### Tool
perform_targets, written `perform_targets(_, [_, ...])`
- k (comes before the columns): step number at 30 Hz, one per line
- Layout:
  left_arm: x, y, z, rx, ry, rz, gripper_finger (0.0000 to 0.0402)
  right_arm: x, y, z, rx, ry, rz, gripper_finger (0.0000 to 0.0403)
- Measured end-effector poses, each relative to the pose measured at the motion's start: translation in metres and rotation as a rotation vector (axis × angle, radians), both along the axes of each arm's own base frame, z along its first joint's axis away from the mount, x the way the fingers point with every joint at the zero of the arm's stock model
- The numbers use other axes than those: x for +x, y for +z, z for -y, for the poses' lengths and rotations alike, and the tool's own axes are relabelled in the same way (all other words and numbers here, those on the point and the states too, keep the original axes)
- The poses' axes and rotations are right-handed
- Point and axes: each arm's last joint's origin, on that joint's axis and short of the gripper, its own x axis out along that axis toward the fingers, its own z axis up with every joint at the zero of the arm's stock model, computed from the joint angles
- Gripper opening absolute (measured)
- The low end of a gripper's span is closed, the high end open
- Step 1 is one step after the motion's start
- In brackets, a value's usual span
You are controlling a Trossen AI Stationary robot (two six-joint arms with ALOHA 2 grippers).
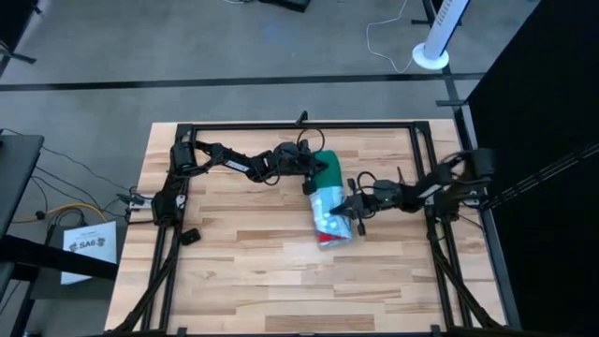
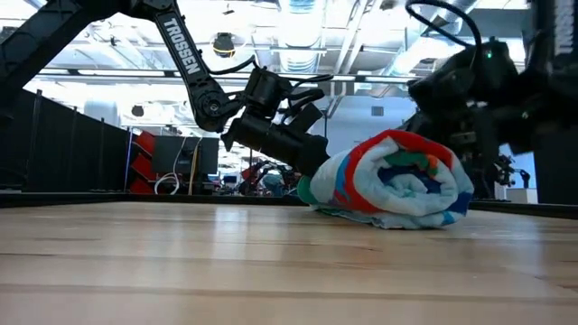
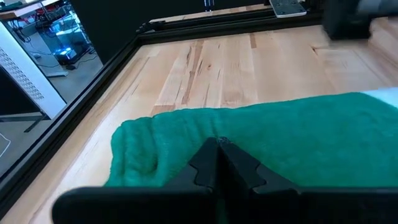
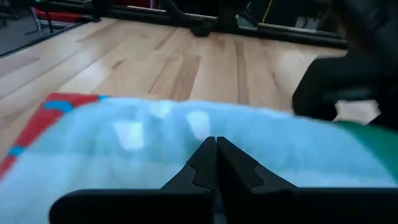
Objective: Roll towel
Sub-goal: Roll the multicolor dinosaur print towel
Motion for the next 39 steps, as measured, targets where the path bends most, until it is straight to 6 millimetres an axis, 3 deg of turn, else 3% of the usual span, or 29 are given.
perform_targets(7, [0.006, 0.009, 0.001, -0.011, 0.003, -0.002, 0.0000, 0.006, -0.032, -0.004, 0.094, -0.006, 0.049, 0.0000])
perform_targets(14, [0.025, 0.056, 0.007, 0.059, -0.034, -0.033, 0.0000, 0.006, -0.043, -0.001, 0.137, -0.019, 0.029, 0.0000])
perform_targets(17, [0.034, 0.067, 0.010, 0.085, -0.059, -0.035, 0.0000, 0.006, -0.043, -0.001, 0.117, -0.014, 0.035, 0.0000])
perform_targets(29, [0.046, 0.015, 0.005, 0.043, -0.070, -0.110, 0.0000, 0.005, -0.040, 0.002, 0.108, -0.029, 0.047, 0.0000])
perform_targets(35, [0.041, 0.008, -0.005, 0.018, -0.016, -0.165, 0.0000, -0.010, -0.023, -0.004, 0.079, -0.112, 0.052, 0.0000])
perform_targets(39, [0.041, 0.007, -0.007, 0.017, -0.002, -0.167, 0.0000, -0.016, -0.015, -0.013, 0.075, -0.181, -0.033, 0.0000])
